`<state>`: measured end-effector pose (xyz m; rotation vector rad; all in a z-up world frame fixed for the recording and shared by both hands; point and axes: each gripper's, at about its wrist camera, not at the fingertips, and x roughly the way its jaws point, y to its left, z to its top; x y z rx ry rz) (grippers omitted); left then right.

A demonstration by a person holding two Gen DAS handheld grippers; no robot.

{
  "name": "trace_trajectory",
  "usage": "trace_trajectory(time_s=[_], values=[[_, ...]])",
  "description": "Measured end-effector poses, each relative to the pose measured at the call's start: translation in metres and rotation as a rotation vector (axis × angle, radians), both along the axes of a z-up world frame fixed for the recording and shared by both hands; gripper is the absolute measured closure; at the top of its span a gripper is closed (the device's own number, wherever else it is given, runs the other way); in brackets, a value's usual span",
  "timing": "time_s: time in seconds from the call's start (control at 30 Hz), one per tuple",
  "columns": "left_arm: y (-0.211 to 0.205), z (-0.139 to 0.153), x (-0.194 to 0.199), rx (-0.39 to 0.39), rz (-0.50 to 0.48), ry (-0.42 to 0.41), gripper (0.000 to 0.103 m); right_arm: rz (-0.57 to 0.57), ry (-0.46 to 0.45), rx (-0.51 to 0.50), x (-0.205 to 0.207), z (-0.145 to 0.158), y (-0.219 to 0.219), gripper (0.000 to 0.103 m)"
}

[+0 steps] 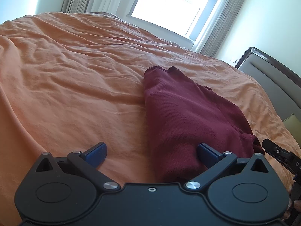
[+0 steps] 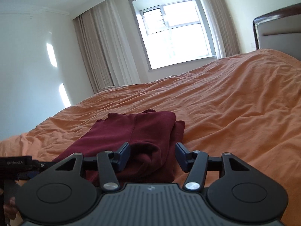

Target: Fold small clothes

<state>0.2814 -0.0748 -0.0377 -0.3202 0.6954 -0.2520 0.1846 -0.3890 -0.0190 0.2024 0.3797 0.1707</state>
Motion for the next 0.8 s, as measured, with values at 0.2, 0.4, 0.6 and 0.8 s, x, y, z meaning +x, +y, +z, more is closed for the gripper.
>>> trace_trajectory(time_s=[0.2,0.4,0.6,0.8], values=[[-0.001,0.001,0.000,-0.007,0.000,0.003,0.001,-0.061,0.005,-0.177,0.003,-0.004,0.017,0.093],[0.002,0.003,-0.002,-0.038,-0.012,0.007,0.001,-0.111,0.026,-0.183,0.018,-0.015,0.012,0.094],[0.000,0.002,-0.006,-0.025,-0.030,0.009,0.001,-0.115,0.053,-0.149,0.010,-0.025,0.008,0.094],[-0.001,0.002,-0.006,-0.014,-0.029,0.008,0.001,-0.109,0.050,-0.127,0.005,-0.019,0.006,0.085]])
